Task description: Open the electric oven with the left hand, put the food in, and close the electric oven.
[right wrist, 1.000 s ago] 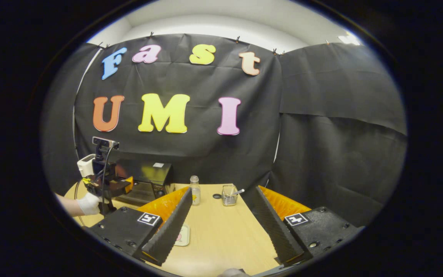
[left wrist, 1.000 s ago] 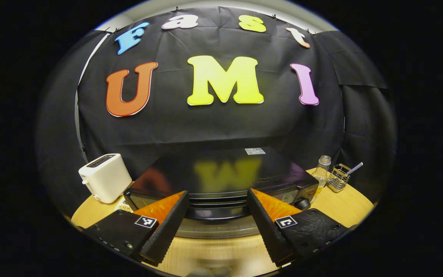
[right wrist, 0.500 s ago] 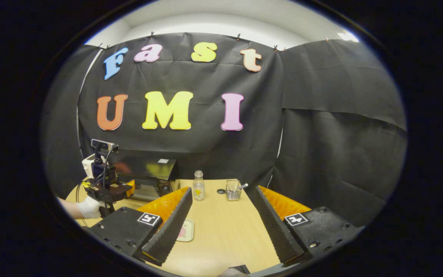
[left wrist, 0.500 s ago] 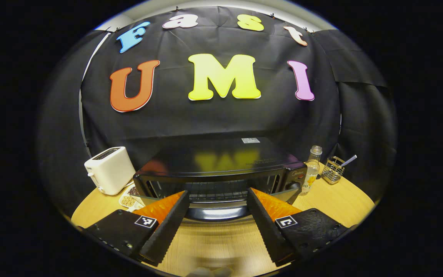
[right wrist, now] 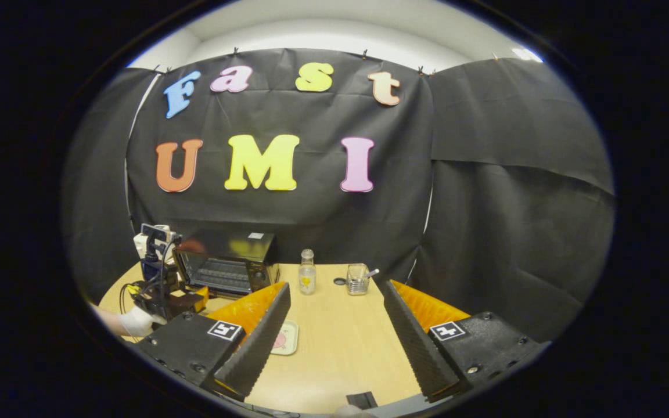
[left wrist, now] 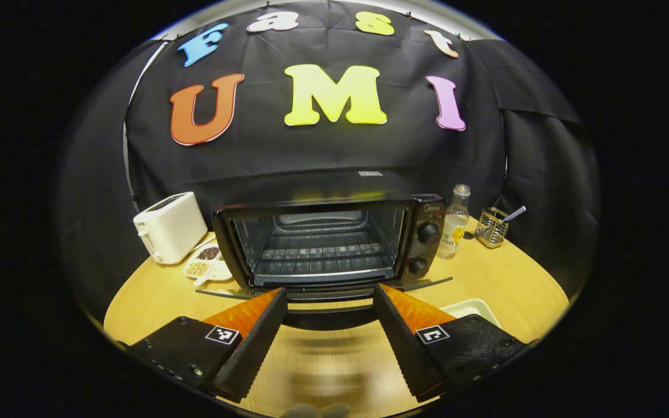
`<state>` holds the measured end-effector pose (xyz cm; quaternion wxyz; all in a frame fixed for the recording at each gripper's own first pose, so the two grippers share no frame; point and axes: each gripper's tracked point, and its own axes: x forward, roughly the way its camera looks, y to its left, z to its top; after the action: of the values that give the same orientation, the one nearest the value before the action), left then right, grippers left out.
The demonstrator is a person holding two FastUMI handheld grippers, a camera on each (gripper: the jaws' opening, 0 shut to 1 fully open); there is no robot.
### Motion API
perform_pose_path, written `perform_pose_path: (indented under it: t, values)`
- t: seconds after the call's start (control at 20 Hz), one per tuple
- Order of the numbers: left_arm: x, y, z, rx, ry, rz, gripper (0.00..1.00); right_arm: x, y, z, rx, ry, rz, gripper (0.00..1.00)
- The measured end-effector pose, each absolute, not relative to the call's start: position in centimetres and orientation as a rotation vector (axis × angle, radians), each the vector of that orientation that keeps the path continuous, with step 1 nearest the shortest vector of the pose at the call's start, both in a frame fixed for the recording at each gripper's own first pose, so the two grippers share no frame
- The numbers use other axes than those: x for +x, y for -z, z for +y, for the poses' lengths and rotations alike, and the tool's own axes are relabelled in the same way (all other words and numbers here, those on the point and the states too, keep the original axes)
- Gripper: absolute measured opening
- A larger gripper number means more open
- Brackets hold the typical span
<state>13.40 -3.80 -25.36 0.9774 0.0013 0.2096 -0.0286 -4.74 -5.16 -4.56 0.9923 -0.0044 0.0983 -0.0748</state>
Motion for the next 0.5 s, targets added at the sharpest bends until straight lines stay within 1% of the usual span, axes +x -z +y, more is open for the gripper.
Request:
perform_pose_path:
  t: [0.35, 0.5]
  values:
    - [10.6, 29.8, -4.0, 0.017, 0.038, 0.498, 0.95, -6.6, 5.5, -6.0, -0.007, 0.174, 0.216, 1.00]
    - [9.4, 32.6, -4.2, 0.027, 0.043, 0.562, 0.95, -7.2, 6.2, -6.4, -0.001, 0.183, 0.232, 1.00]
